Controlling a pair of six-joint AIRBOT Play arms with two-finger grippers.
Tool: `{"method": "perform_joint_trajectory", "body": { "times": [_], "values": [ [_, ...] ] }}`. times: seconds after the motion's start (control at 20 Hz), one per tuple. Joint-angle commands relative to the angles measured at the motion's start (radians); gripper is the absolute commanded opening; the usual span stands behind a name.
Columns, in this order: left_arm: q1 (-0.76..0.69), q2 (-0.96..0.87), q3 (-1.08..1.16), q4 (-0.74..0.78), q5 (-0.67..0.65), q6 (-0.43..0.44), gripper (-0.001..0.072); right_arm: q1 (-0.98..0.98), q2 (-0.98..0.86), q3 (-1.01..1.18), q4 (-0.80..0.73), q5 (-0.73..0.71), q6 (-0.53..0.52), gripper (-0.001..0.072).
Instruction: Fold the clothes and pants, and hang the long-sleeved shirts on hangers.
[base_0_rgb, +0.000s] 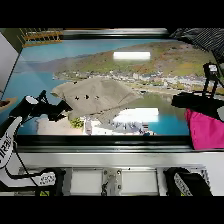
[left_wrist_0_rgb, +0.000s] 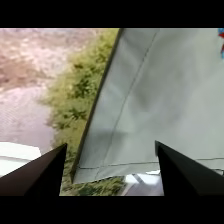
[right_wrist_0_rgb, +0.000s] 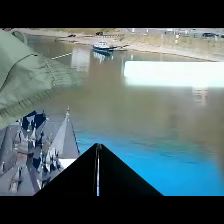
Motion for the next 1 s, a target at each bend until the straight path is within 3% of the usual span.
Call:
{"method": "perform_joint_trajectory", "body": {
  "times": [0.0,0.15,0.2,0.25,0.3,0.35,0.4,0.45,0.7,0.95],
  "values": [
    [0.004,-0.061,0.028,-0.027,-0.053,0.033,0.0601,0.016,-0.006,-0.001,0.001,0.01,0.001,0.002],
    [-0.041,-0.055,0.027,-0.027,-0.054,0.062,0.0598,0.016,-0.037,-0.001,0.02,0.023,0.0,0.002],
    [-0.062,-0.055,0.027,-0.028,-0.051,0.062,0.0371,0.017,-0.055,-0.002,0.042,0.024,0.0,0.0021],
    [-0.074,-0.054,0.029,-0.029,-0.045,0.062,0.0084,0.017,-0.079,-0.002,0.064,0.024,0.0,0.0026],
    [-0.079,-0.052,0.037,-0.027,-0.047,0.064,0.0003,0.017,-0.107,-0.002,0.081,0.024,0.0,0.0032],
    [-0.076,-0.045,0.056,-0.027,-0.058,0.073,0.0003,0.018,-0.137,-0.002,0.093,0.024,0.0,0.0168],
    [-0.067,-0.028,0.08,-0.018,-0.066,0.081,0.0003,0.018,-0.173,-0.002,0.098,0.024,-0.002,0.0439],
    [-0.056,-0.007,0.103,-0.02,-0.074,0.09,0.0003,0.018,-0.208,-0.002,0.098,0.023,-0.024,0.0542],
    [-0.024,0.092,0.2,-0.019,-0.08,0.098,0.0003,0.101,-0.392,0.0,0.099,-0.098,-0.399,0.0538],
    [-0.032,0.1,0.205,-0.019,-0.078,0.098,0.0003,0.239,-0.522,0.0,0.096,-0.38,-0.619,0.0539]
  ]
}}
